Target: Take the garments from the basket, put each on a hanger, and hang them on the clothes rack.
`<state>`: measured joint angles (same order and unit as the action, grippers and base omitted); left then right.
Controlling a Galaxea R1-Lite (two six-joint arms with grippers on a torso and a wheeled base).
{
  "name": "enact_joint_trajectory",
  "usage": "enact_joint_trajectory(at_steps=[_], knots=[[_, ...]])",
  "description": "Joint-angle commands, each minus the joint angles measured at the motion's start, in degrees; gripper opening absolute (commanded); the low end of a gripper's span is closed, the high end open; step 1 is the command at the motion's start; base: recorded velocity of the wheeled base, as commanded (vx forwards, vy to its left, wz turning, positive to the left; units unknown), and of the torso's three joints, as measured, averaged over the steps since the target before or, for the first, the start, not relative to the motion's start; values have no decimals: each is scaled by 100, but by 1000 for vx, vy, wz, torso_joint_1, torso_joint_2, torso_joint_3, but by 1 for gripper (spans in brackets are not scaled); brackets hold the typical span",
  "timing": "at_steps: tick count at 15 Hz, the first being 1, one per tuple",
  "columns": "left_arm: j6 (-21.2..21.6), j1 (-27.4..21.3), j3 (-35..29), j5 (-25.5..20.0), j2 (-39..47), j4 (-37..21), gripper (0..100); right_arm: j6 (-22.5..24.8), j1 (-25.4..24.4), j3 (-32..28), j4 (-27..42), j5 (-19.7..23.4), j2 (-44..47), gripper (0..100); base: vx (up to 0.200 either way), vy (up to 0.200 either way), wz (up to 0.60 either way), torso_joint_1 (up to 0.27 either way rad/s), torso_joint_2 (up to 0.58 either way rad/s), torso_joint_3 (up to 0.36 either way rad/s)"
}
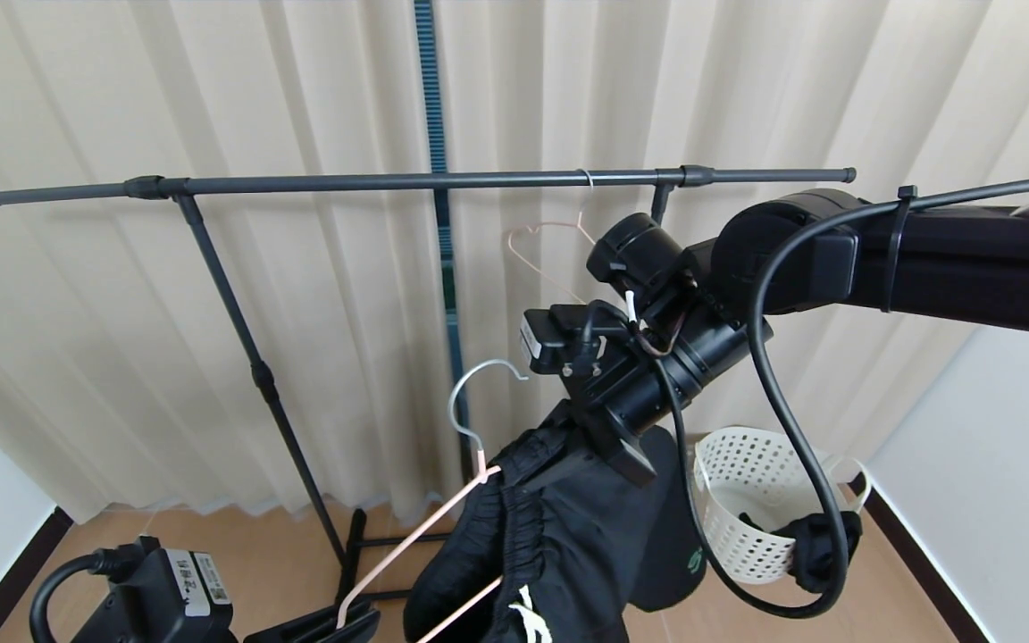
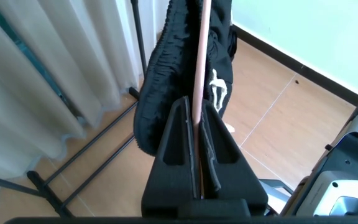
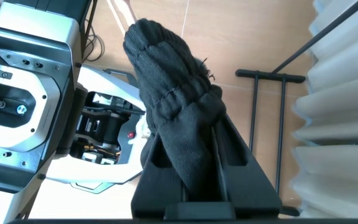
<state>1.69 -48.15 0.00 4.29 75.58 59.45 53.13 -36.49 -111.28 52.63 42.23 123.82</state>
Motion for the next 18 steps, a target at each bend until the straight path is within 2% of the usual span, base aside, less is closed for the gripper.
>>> enact_joint_trajectory(at_steps=[1,9,10,12,14,15,18], knots=[[-2,8,0,10,9,-4,0,5,1,27,2,5,-86,0,0,0,0,0,0,0],[-2,8,0,2,53,75,0,5,-8,150,-42,-215,-253,0,0,0,0,0,0,0],[-20,8,0,10,71,128,100,5,-8,150,-42,-215,-279,0,0,0,0,0,0,0],[-64,52,0,10,115,128,100,-4,-8,159,-42,-312,-323,0,0,0,0,0,0,0],[-64,175,0,10,159,128,100,-4,1,159,-42,-663,-385,0,0,0,0,0,0,0],[-73,473,0,2,185,128,100,-4,54,141,-51,-953,-446,0,0,0,0,0,0,0],[-117,1018,-97,-16,352,128,100,-57,230,115,-51,-1358,-543,0,0,0,0,0,0,0]])
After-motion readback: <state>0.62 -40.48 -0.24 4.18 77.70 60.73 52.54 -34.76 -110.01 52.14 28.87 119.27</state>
